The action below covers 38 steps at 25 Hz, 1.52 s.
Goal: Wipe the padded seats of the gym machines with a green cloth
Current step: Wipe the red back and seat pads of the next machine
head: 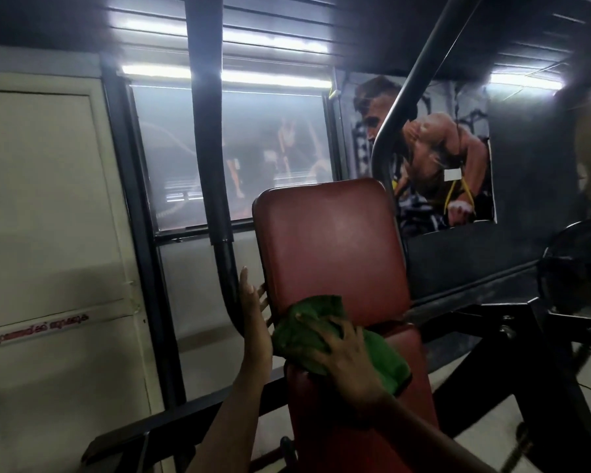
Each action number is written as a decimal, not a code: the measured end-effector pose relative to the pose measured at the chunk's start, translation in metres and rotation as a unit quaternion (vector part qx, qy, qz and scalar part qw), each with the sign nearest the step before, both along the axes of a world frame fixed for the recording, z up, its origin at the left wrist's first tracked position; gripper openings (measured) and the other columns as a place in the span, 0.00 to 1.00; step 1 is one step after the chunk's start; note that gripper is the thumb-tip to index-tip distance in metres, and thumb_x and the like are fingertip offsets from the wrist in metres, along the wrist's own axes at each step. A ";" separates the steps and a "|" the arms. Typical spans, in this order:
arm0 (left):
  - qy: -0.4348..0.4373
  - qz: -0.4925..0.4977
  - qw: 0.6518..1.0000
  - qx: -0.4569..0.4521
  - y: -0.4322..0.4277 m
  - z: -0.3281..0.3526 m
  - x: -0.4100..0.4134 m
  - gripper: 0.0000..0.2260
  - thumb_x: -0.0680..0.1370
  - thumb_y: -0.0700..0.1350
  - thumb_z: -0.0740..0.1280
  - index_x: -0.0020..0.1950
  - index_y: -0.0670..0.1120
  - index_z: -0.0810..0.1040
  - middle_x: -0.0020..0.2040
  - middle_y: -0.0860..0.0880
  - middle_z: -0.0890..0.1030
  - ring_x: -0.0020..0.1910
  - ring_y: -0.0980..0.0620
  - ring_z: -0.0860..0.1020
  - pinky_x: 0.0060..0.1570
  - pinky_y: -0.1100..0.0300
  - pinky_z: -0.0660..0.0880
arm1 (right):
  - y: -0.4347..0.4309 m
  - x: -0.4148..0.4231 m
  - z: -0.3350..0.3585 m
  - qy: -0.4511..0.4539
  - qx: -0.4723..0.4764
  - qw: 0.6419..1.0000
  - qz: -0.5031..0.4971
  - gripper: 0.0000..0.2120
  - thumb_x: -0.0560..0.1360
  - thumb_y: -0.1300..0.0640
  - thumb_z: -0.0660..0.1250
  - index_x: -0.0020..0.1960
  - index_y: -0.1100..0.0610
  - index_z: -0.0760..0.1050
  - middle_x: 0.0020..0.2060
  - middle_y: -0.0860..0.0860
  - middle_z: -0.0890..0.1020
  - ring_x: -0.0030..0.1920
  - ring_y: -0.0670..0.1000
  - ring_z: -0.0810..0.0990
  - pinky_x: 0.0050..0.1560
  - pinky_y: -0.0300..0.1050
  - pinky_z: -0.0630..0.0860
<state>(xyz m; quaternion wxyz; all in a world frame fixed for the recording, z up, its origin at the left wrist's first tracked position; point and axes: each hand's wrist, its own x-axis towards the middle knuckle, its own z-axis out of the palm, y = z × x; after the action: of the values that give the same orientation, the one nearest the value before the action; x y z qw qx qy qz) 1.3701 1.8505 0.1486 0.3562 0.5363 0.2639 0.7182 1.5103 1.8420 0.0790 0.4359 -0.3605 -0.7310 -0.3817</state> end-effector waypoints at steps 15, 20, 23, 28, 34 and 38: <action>0.114 0.250 0.953 0.125 0.042 -0.019 0.039 0.31 0.74 0.71 0.44 0.74 0.60 0.55 0.68 0.59 0.67 0.66 0.60 0.65 0.66 0.60 0.60 | 0.049 -0.006 0.136 0.079 0.052 0.994 -0.049 0.26 0.69 0.55 0.56 0.65 0.40 0.70 0.68 0.53 0.71 0.62 0.58 0.63 0.53 0.57 0.67; 0.088 0.269 0.953 0.110 0.040 -0.014 0.043 0.31 0.75 0.66 0.48 0.75 0.55 0.58 0.65 0.59 0.65 0.64 0.60 0.64 0.65 0.61 0.59 | 0.067 0.054 0.173 0.235 0.039 0.964 -0.118 0.29 0.65 0.58 0.59 0.64 0.44 0.72 0.63 0.57 0.75 0.59 0.63 0.71 0.52 0.58 0.71; 0.090 0.271 0.952 0.111 0.042 -0.016 0.041 0.29 0.75 0.64 0.48 0.75 0.56 0.57 0.66 0.60 0.65 0.65 0.61 0.64 0.66 0.61 0.59 | 0.070 0.088 0.167 0.275 0.016 0.952 -0.134 0.33 0.65 0.60 0.61 0.69 0.43 0.67 0.68 0.56 0.70 0.62 0.64 0.69 0.54 0.59 0.70; 0.100 0.257 0.954 0.120 0.035 -0.016 0.042 0.34 0.73 0.71 0.45 0.76 0.56 0.56 0.68 0.61 0.63 0.65 0.62 0.64 0.65 0.64 0.58 | 0.067 0.097 0.137 0.412 -0.039 0.899 -0.141 0.29 0.71 0.63 0.63 0.71 0.51 0.66 0.69 0.61 0.68 0.62 0.66 0.70 0.58 0.60 0.68; 0.096 0.240 0.956 0.140 0.036 -0.016 0.042 0.35 0.74 0.72 0.44 0.76 0.55 0.55 0.67 0.68 0.60 0.65 0.69 0.61 0.62 0.75 0.55 | 0.047 0.084 0.046 0.514 -0.066 0.847 -0.114 0.29 0.71 0.56 0.57 0.72 0.46 0.63 0.71 0.56 0.67 0.63 0.63 0.70 0.62 0.58 0.67; 0.088 0.255 0.954 0.131 0.036 -0.016 0.043 0.37 0.73 0.72 0.44 0.76 0.53 0.56 0.66 0.59 0.65 0.64 0.60 0.64 0.63 0.69 0.59 | 0.037 0.047 0.022 0.552 -0.088 0.808 -0.185 0.36 0.69 0.61 0.66 0.72 0.40 0.59 0.71 0.55 0.66 0.61 0.64 0.71 0.60 0.56 0.67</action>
<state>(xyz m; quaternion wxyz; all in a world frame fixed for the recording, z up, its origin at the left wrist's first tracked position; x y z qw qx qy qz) 1.4131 1.8867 0.1326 0.0633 0.5541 0.3257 0.7635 1.5568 1.8789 0.1005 0.6530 -0.6760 -0.3173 -0.1260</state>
